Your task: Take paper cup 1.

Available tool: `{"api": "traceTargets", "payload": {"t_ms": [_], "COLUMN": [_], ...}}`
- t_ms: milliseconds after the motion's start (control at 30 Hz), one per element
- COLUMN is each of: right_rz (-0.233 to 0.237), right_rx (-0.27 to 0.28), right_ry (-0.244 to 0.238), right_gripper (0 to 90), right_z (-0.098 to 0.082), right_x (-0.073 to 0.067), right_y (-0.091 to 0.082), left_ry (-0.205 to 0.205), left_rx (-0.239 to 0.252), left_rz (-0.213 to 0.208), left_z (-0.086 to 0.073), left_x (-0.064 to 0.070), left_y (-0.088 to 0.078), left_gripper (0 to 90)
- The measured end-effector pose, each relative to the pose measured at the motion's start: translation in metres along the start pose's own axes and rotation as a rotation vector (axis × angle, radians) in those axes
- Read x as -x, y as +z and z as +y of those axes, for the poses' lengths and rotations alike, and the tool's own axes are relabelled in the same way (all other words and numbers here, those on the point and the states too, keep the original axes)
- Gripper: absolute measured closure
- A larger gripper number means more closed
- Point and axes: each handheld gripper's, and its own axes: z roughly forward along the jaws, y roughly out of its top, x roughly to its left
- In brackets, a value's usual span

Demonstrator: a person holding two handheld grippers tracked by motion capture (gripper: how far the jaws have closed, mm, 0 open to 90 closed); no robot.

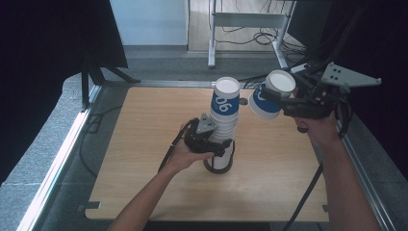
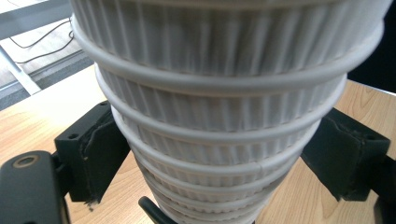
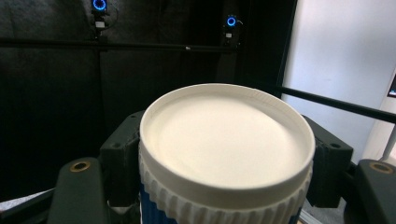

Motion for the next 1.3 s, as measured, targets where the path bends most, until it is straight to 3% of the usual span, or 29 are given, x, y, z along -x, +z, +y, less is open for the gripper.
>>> {"api": "traceTargets", "payload": {"t_ms": [667,1033,1300], "right_rz": [-0.009,-0.012,-0.009], "right_rx": [-0.078,-0.100,-0.108], "right_ry": [0.051,0.038,0.028], "right_gripper": [28.8,28.8,28.7], "right_z": [-0.075,-0.089,-0.101], "right_x": [0.003,-0.004,-0.012], "right_y": [0.004,0.006,0.006], "left_ry": [-0.002,-0.009,-0.008], "left_rx": [-0.004,0.004,0.027], "left_rz": [0.008,0.028,0.040], "left_z": [0.000,0.000,-0.007], "left_x": [0.001,0.004,0.007], "left_y": [0.000,0.000,-0.013], "left_gripper": [12.4,5.9,4.4]}}
